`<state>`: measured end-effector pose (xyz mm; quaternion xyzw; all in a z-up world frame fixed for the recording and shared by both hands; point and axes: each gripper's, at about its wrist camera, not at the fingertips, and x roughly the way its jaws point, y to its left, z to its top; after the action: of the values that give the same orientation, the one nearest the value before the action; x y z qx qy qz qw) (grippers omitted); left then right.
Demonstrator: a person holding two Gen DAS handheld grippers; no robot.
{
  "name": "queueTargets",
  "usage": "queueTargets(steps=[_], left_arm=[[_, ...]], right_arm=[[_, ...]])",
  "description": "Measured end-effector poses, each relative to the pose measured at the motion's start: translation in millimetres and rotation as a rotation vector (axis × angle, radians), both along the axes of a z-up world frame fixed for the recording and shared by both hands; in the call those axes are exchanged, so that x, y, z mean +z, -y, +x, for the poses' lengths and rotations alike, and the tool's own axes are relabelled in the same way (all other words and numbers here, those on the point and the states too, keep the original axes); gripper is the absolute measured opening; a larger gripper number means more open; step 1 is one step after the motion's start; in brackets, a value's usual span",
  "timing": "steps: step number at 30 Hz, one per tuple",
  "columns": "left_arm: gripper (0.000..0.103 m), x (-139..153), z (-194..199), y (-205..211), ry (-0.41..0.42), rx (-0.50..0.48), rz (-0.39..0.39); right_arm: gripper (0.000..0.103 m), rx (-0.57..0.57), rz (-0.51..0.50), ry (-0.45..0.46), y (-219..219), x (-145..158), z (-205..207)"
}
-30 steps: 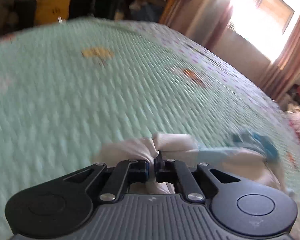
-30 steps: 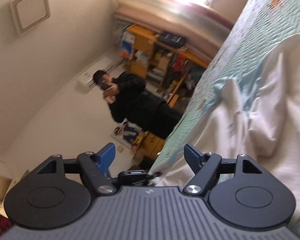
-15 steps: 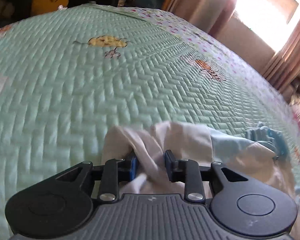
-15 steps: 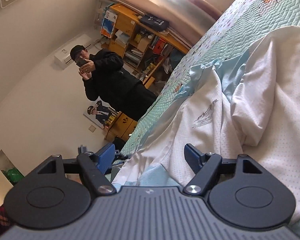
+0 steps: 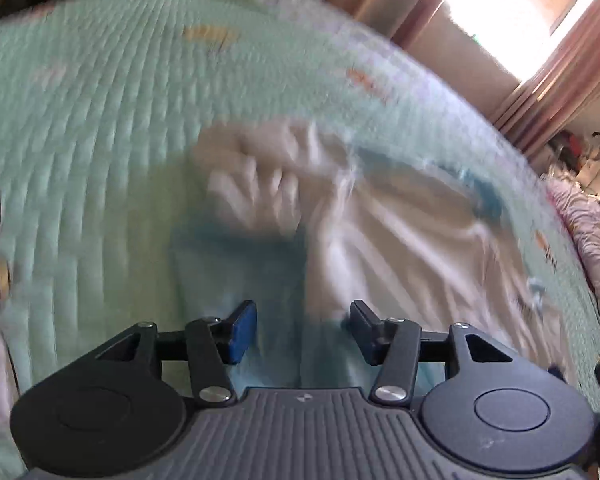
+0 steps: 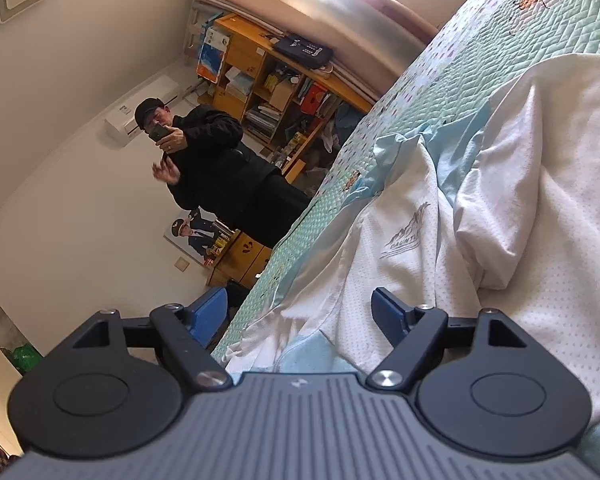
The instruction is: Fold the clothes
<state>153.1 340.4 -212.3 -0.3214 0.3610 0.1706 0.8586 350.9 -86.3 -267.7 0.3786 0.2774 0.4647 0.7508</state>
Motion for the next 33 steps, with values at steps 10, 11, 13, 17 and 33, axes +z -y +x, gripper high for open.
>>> queueTargets(steps=[10,11,13,17,33], left_arm=[[0.046,12,96,-68,-0.102,0.026,0.341],[0.046,21,108,-73,-0.153,0.077,0.500],[0.055,40,118,-77,-0.215,0.186,0.769],[0.078,53,77,-89,-0.140,0.251,0.551],[0.102,-16,85,-57,0.120,0.061,-0.017]], right_arm=[[0.080,0.000,-0.019,0.002,-4,-2,2],[0.080,0.000,-0.018,0.000,-4,-2,3],[0.080,0.000,-0.017,-0.002,-5,-2,3],[0.080,0.003,-0.016,-0.001,-6,-3,6],[0.081,0.001,-0.021,-0.005,-4,-5,9]])
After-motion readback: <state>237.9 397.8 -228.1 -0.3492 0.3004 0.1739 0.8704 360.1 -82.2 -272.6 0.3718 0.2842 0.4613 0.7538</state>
